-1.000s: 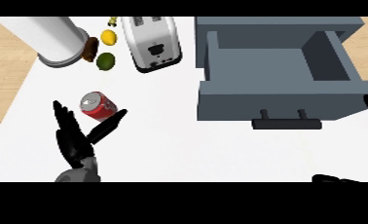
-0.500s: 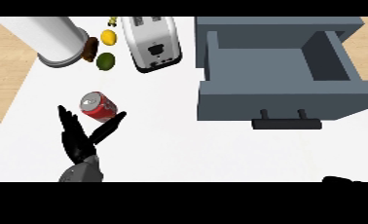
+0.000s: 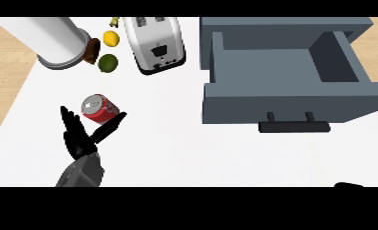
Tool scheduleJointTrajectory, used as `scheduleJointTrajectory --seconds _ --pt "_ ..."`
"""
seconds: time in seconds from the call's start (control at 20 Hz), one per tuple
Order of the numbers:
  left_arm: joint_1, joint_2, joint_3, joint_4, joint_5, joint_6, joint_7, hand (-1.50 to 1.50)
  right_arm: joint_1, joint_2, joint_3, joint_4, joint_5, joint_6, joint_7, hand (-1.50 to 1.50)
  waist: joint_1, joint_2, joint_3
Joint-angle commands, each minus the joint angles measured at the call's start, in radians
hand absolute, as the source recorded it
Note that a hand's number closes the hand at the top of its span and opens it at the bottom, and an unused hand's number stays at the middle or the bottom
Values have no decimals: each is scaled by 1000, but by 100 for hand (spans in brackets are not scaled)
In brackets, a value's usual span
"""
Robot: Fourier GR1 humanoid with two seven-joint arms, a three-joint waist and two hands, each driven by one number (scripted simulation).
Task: Pick up the can, place it into the drawer and close the drawer
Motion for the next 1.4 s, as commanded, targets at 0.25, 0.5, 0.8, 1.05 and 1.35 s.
scheduleJointTrajectory --seconds 0.25,0.5,0.8,1.05,1.35 --pt "-137 78 3 200 2 -159 -31 -150 -94 -22 -1 13 33 -30 44 -150 0 1 0" --pt "-189 73 20 276 14 -200 -87 150 6 -18 -57 -15 -39 33 -16 -150 -8 2 0" --pt "-251 99 23 325 21 -278 -89 150 -18 -11 -32 -21 -4 20 -1 -150 -7 2 0" --pt "-271 68 -46 367 -43 -363 -129 150 -79 1 1 38 51 -16 0 -150 -10 6 -1" --pt "-305 1 -184 363 -148 -524 -96 150 -67 -4 -6 -17 62 -29 30 -150 -10 3 -1"
